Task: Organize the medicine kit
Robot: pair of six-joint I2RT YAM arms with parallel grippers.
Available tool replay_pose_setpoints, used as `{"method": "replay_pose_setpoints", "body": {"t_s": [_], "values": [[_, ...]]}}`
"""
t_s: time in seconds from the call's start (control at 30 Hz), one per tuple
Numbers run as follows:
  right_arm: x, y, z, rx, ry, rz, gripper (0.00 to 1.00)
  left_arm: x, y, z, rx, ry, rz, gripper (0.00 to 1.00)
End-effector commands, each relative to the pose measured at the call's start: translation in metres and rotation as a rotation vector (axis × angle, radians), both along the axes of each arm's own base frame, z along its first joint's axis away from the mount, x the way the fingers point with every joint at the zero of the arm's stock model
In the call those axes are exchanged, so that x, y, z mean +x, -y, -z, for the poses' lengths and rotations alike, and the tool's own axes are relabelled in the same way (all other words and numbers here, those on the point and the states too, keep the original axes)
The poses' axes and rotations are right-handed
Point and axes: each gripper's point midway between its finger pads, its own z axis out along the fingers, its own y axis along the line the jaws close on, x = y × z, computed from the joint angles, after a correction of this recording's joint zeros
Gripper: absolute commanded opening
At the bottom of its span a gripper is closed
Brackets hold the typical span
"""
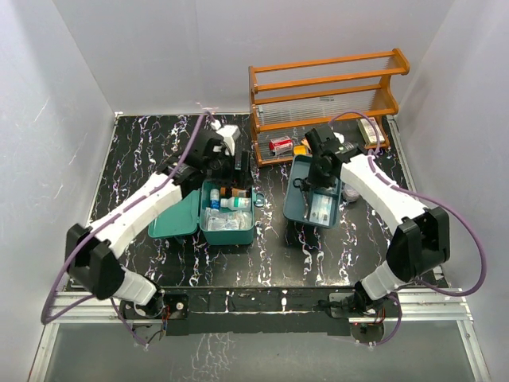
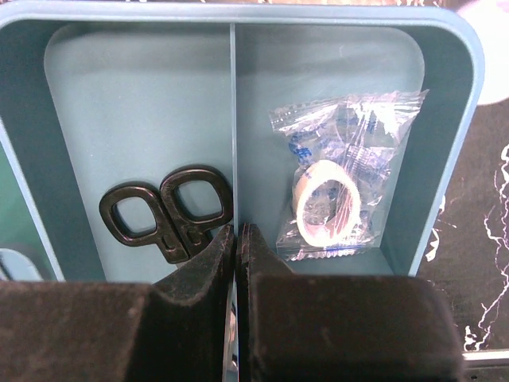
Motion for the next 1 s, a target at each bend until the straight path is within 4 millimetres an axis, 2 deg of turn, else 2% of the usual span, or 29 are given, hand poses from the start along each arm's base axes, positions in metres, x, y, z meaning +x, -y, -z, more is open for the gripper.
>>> {"method": "replay_pose_setpoints", "body": {"t_s": [0.0, 0.07, 0.2, 0.33, 0.37, 0.47, 0.6, 0.73, 0.97], "values": [[0.013, -0.025, -0.03, 0.053, 0.036, -0.073, 0.0, 0.022, -0.032, -0.098, -0.036, 0.281, -0.189, 0.82], [0.014, -0.038, -0.037, 0.067, 0.038, -0.097, 0.0, 0.023, -0.041, -0.122, -0.058, 0.346, -0.231, 0.82], [0.014, -0.074, -0.057, 0.091, 0.051, -0.161, 0.0, 0.026, -0.061, -0.157, -0.073, 0.451, -0.326, 0.83], [0.012, -0.119, -0.078, 0.115, 0.074, -0.237, 0.0, 0.023, -0.082, -0.181, -0.088, 0.529, -0.409, 0.84], [0.013, -0.13, -0.074, 0.112, 0.06, -0.25, 0.0, 0.022, -0.086, -0.186, -0.09, 0.545, -0.427, 0.84], [0.015, -0.161, -0.079, 0.122, 0.064, -0.291, 0.0, 0.018, -0.105, -0.2, -0.092, 0.588, -0.508, 0.84], [0.018, -0.201, -0.081, 0.145, 0.074, -0.332, 0.0, 0.012, -0.134, -0.212, -0.085, 0.637, -0.63, 0.84], [0.021, -0.231, -0.081, 0.196, 0.074, -0.324, 0.0, 0.003, -0.159, -0.22, -0.071, 0.673, -0.725, 0.84], [0.019, -0.263, -0.078, 0.266, 0.074, -0.305, 0.0, -0.007, -0.171, -0.217, -0.044, 0.671, -0.74, 0.84]]}}
